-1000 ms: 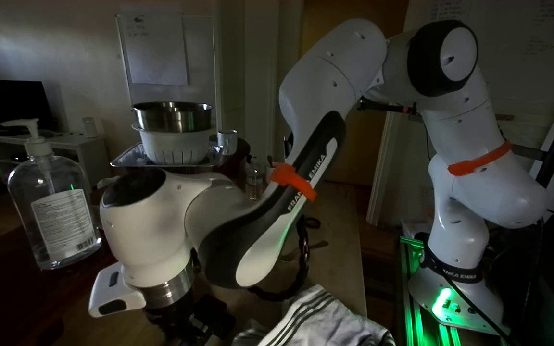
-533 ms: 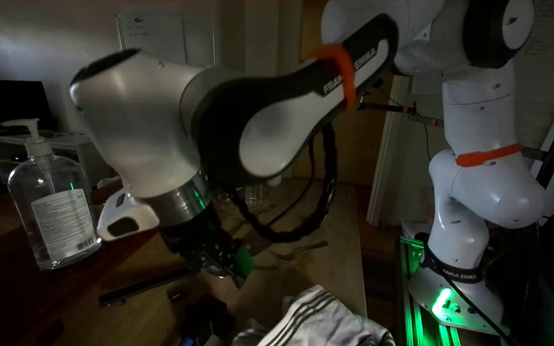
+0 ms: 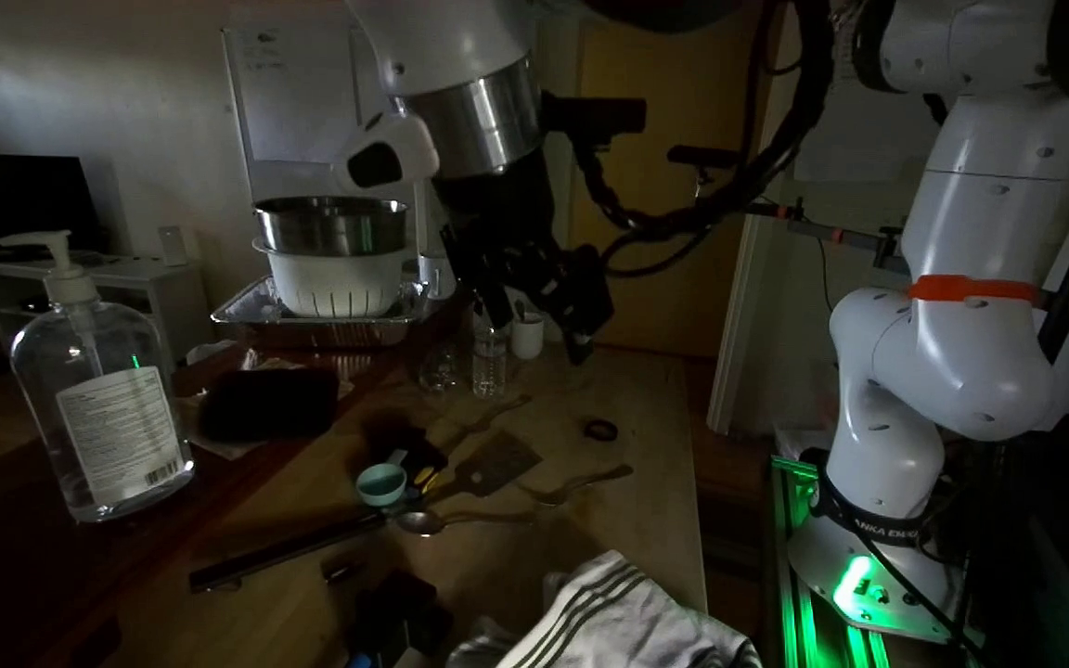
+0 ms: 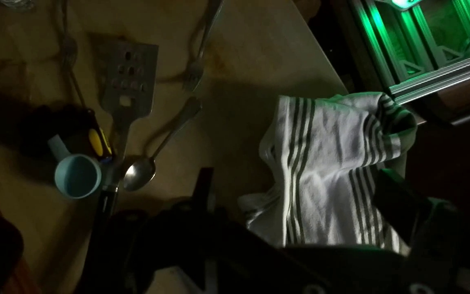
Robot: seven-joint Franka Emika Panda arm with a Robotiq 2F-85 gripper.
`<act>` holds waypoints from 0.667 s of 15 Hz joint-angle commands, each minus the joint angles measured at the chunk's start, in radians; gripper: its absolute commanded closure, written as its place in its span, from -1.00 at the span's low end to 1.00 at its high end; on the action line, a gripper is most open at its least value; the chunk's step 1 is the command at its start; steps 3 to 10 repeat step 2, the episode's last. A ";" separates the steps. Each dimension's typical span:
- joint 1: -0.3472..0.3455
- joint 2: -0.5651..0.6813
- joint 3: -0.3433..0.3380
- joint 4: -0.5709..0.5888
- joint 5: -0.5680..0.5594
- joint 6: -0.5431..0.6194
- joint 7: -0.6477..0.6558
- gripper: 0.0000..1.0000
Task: Move the spoon to the left
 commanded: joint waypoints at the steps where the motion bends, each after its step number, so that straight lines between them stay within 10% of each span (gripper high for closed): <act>1: 0.004 0.006 -0.001 0.007 -0.001 -0.004 0.001 -1.00; 10: 0.004 0.018 0.000 0.007 -0.002 -0.003 0.001 -1.00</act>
